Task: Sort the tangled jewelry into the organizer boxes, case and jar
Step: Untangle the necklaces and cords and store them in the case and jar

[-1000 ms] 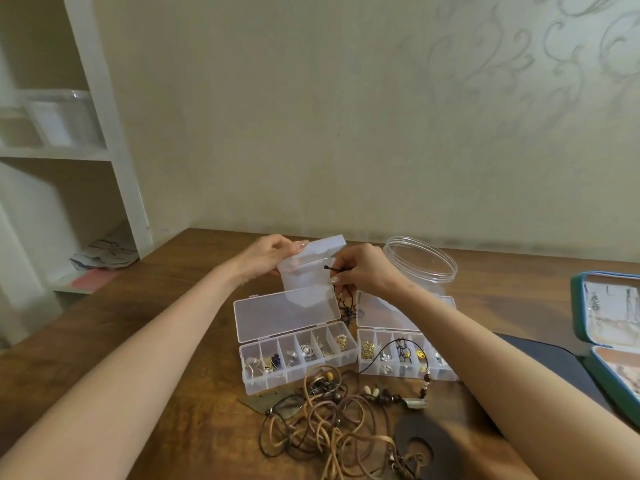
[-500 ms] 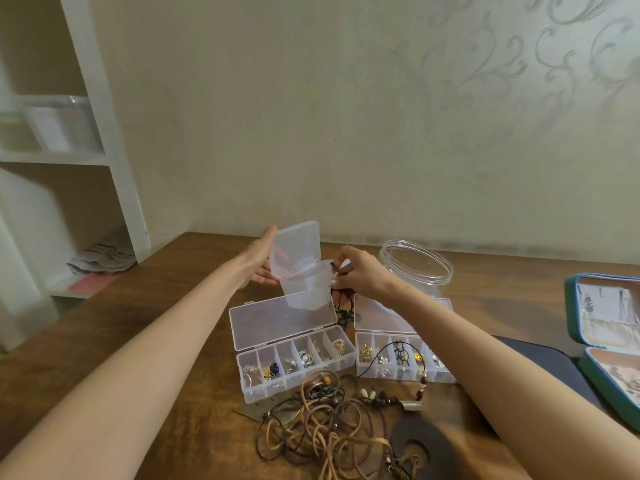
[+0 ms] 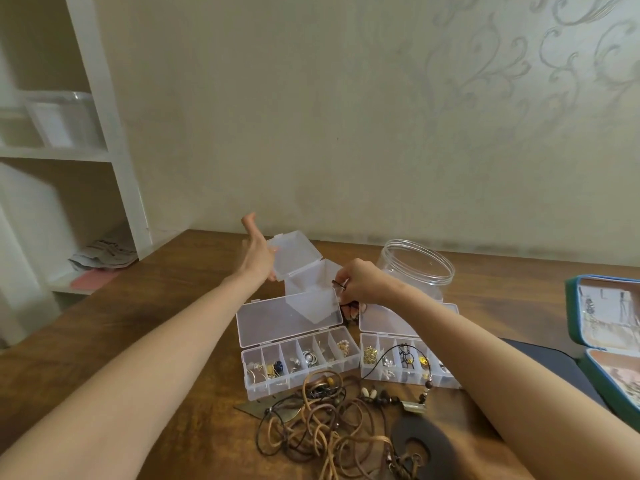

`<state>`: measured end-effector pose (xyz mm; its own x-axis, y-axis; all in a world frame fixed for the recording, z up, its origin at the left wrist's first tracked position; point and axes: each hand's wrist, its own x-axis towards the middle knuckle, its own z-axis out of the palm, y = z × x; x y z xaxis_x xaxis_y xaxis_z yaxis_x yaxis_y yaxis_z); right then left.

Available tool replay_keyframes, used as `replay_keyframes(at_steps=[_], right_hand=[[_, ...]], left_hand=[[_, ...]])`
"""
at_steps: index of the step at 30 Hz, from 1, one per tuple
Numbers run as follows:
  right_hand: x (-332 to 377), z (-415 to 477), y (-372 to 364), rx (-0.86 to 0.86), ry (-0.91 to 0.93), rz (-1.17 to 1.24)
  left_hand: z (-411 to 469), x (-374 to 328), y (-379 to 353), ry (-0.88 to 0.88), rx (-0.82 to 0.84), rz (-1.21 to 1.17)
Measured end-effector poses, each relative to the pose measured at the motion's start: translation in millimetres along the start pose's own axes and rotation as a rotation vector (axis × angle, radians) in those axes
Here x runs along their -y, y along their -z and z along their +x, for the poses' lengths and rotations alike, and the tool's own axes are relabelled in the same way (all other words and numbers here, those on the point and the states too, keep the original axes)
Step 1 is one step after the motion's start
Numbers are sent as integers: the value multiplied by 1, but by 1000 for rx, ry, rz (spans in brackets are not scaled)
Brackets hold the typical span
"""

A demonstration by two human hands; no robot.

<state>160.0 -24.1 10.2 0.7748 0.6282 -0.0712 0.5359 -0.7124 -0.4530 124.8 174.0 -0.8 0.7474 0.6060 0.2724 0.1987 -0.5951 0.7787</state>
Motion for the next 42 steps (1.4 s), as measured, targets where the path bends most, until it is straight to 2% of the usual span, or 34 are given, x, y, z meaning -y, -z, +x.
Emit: replay_keyframes(at_steps=[2,6,7,9,13,15,20,23,30,35,38,42], right_hand=[[-2,2,-1,1,13,-12],[-4,2,-2,-2,40,-12],[-4,1,0,-5,43,-5],[-2,0,12,-41,63,66],[18,-3,52,-329,238,437],[33,-4,69,-419,345,603],[56,6,85,-569,449,717],[60,11,78,-556,420,659],[33,22,20,-252,218,178],[19,20,-2,-142,214,-93],[20,7,5,-190,222,-80],[18,-37,15,-429,319,93]], left_hand=[[-3,2,-1,-80,131,114],[-12,8,5,92,476,109],[-13,8,7,91,520,150],[-14,6,6,42,513,178],[-14,-2,6,-10,510,179],[-14,-4,6,-36,527,203],[-20,0,3,-105,557,93],[-22,-1,4,-91,573,34],[-23,-1,4,-70,548,15],[-26,-5,4,-137,526,61],[-26,-8,9,-155,521,107],[-36,-13,21,-122,450,181]])
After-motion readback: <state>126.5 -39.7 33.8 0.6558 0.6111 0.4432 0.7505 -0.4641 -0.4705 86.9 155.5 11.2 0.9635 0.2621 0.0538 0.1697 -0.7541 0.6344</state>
